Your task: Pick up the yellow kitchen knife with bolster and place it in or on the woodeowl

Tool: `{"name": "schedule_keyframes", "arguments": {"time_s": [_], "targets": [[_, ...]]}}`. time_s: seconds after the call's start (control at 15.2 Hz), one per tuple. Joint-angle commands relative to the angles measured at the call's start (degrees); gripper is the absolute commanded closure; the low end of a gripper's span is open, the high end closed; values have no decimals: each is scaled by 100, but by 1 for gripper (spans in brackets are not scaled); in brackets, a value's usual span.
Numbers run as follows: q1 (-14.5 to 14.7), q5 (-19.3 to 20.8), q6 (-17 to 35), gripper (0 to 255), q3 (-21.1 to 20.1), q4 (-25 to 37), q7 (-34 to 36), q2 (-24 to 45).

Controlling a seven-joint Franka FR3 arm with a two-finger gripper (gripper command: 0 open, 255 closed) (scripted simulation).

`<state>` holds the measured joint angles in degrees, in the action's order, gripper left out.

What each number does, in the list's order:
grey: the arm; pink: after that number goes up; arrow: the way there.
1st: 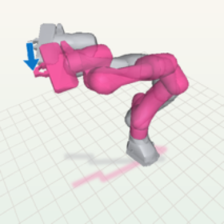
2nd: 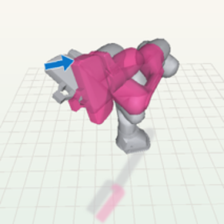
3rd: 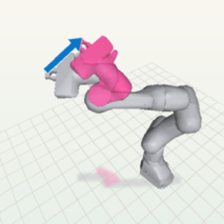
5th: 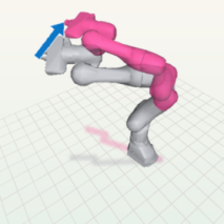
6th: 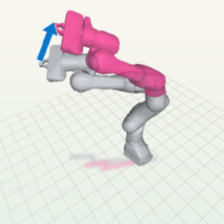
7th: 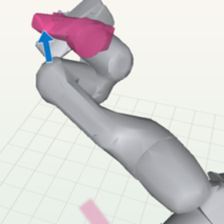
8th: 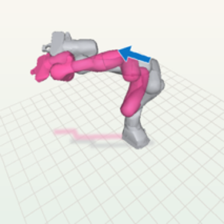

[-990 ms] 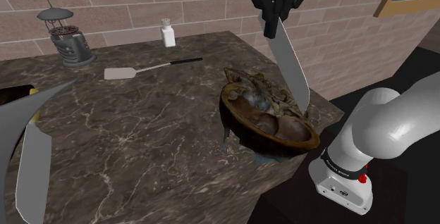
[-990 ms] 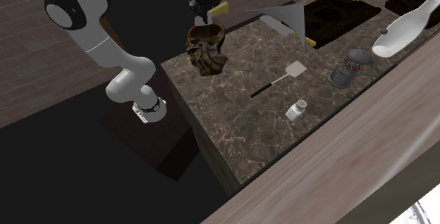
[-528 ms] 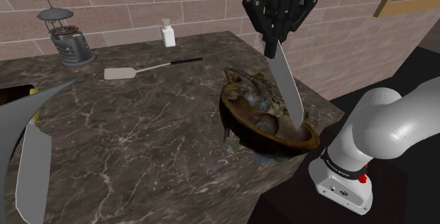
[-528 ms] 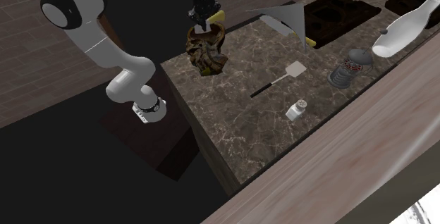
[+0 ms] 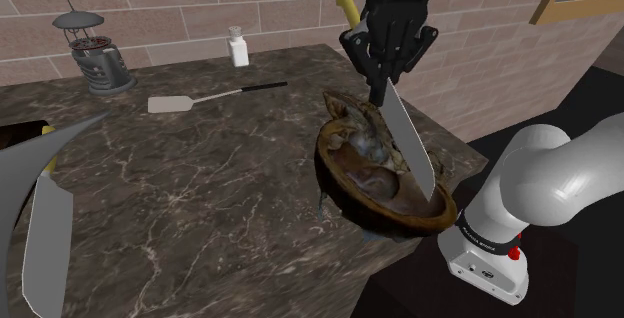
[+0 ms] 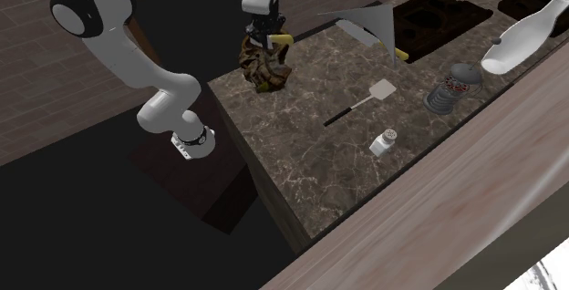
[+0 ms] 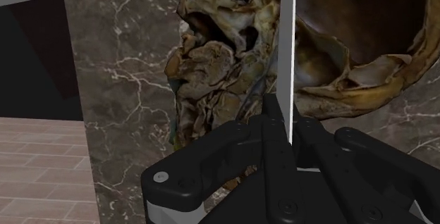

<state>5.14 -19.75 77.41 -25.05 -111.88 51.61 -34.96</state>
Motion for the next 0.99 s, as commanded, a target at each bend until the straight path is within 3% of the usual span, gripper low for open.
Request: {"name": "schedule_keyframes", "arguments": {"time_s": [0.0,0.33,0.4,0.73,0.92], "targets": [[3,-2,22,255,-3,-36,-9,-8],[5,-2,22,255,-2,-36,-8,-8],[5,-2,22,0,-3,-35,-7,-8],[5,-2,22,0,-2,-36,-8,-8],[-64,103,-489,0,53,789,94,316]]}}
